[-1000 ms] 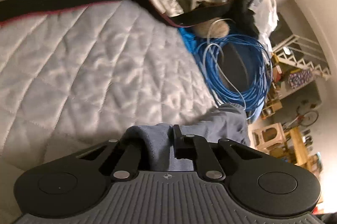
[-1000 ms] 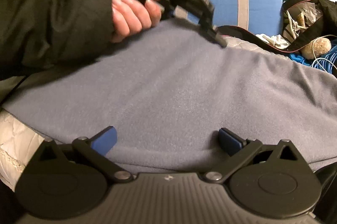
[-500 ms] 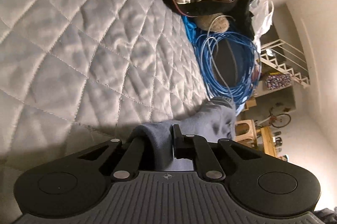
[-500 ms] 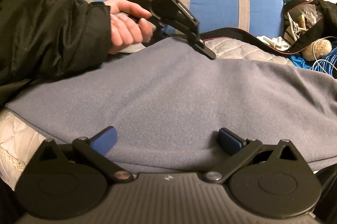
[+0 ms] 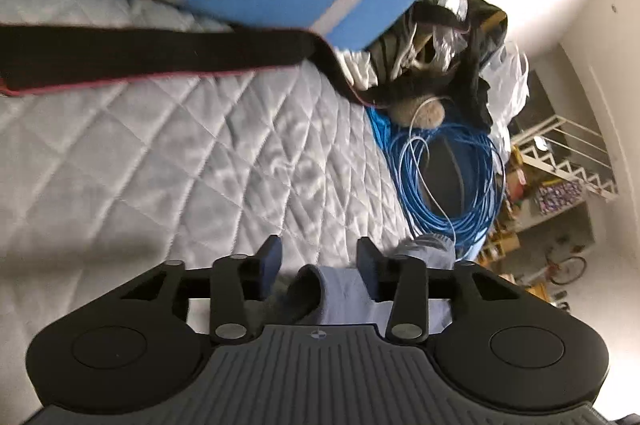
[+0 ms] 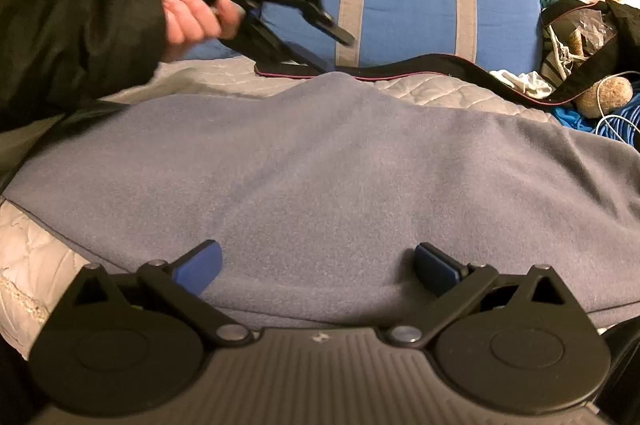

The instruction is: Fold clothes

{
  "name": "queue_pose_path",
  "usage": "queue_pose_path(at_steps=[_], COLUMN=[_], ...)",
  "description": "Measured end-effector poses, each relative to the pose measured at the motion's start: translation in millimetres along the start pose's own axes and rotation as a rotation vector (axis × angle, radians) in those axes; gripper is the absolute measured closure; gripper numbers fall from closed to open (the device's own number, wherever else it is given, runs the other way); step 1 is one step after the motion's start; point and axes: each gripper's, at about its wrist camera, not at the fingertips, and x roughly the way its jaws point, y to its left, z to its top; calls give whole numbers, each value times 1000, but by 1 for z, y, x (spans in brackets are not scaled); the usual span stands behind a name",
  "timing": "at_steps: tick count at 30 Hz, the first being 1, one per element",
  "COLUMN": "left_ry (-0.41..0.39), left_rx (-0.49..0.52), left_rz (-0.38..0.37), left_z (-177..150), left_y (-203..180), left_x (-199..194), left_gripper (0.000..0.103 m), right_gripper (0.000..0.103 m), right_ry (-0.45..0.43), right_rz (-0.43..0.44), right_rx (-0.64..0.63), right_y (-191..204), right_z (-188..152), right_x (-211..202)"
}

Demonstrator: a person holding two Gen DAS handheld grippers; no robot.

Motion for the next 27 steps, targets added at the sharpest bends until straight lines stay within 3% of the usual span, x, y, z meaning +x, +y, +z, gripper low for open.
queue_pose_path(at_steps=[4,6,9,12,18,27], left_ry=[-69,-101,-103,-77,4,-17], left_rx=[107,225,408,486,476,368], left_rz=[181,276,395,484,564,638], left_z=[-23,-37,-66,-90,-115,-140], left_y=[-28,-47,-71,-79,-62,-18], left_x=[-26,-38,-54,-60,-77,-138], left_gripper=[58,53,50,50,50,51], right_gripper=[1,1,1,1,1,1], right_ry=[-12,-16,-9,-4,8,14], right_rz=[-14,-24,-26,-30,-44,-71], right_rx=[-10,-17,-5,5,20,29], right_y=[5,7,8,8,9,14], right_z=[-1,-2,-1,0,2,5], right_x=[-2,-3,-3,-3,-4,-3])
